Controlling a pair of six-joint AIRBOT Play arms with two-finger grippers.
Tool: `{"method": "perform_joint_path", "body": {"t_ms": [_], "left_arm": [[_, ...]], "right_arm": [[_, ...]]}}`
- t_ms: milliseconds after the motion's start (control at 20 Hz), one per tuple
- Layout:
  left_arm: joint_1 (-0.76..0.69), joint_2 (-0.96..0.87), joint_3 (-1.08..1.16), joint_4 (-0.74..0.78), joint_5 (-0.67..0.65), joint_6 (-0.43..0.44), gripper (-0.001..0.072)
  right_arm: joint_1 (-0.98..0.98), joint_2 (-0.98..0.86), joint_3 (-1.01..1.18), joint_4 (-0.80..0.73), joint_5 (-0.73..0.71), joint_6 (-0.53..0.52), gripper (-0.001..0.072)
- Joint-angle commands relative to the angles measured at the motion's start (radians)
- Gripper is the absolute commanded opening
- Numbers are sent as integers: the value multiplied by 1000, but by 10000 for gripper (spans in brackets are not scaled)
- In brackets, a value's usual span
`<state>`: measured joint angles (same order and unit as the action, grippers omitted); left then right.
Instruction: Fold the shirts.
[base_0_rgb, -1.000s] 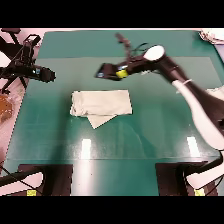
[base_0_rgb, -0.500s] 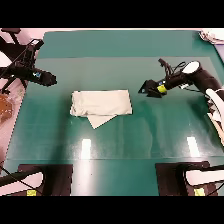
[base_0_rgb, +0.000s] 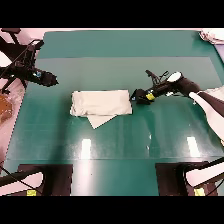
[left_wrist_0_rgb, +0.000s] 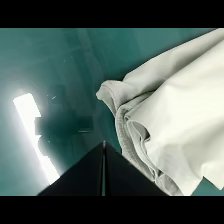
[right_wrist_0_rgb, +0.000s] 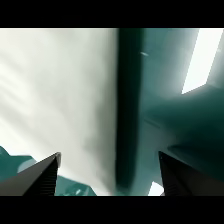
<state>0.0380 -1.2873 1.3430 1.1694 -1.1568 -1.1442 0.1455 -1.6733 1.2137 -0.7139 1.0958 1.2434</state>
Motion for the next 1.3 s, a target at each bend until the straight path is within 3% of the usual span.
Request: {"method": "perform_joint_path", "body": {"t_ms": [0, 250, 400, 450, 500, 650, 900, 1250], "left_arm": [[0, 0, 0, -3, -6, 1, 27], [0, 0, 0, -3, -11, 1, 27], [0, 0, 0, -3, -18, 0, 28], [0, 0, 0, -4, -23, 0, 28], [0, 0, 0, -4, -29, 0, 28], [0, 0, 0, -20, -44, 0, 28], [0, 0, 0, -29, -79, -9, 28], [0, 0, 0, -196, -179, -37, 28]], "right_arm": [[51, -13, -2, 42, -90, -24, 695], [121, -13, -2, 43, -200, -20, 685], [155, -13, -2, 56, -239, -5, 643], [161, -14, -2, 84, -249, -3, 600], [166, -15, -2, 115, -257, -4, 503], [172, -14, -2, 197, -269, -5, 22], [151, 14, 132, 235, -134, -5, 18], [-134, 112, 490, 232, -137, 254, 17]]}}
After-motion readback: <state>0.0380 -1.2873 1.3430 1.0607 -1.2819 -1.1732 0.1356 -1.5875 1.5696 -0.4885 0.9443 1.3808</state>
